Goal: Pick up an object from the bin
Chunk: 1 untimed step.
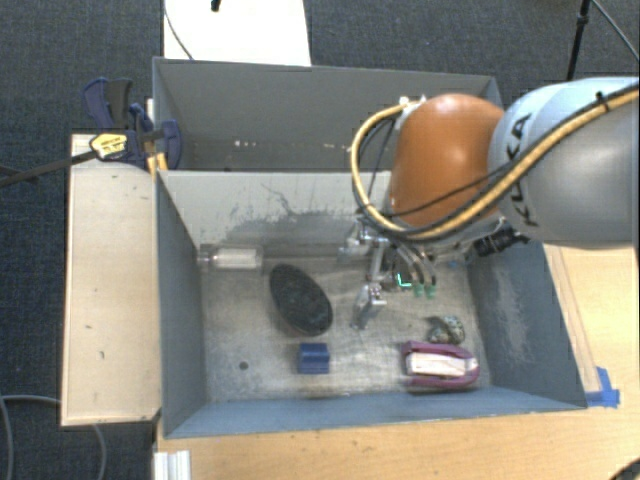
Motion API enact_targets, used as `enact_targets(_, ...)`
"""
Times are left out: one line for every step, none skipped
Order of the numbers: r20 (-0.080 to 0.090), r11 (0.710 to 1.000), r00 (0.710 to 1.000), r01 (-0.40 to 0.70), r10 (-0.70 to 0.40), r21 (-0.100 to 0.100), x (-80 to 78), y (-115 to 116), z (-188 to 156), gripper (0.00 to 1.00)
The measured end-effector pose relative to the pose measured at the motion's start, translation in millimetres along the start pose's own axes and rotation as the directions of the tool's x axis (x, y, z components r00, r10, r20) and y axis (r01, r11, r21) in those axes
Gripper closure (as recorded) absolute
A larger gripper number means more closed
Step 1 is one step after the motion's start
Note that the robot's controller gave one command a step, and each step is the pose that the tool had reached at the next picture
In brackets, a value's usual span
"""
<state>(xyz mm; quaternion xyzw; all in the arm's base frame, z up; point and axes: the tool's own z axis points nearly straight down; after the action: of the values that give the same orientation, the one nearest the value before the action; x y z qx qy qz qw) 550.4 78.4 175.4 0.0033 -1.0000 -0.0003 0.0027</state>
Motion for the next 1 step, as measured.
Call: enact_targets(0.011, 0.999, 0.999, -0.035, 0.035, -0.002, -35.8, 58.1, 105.6, 0.0)
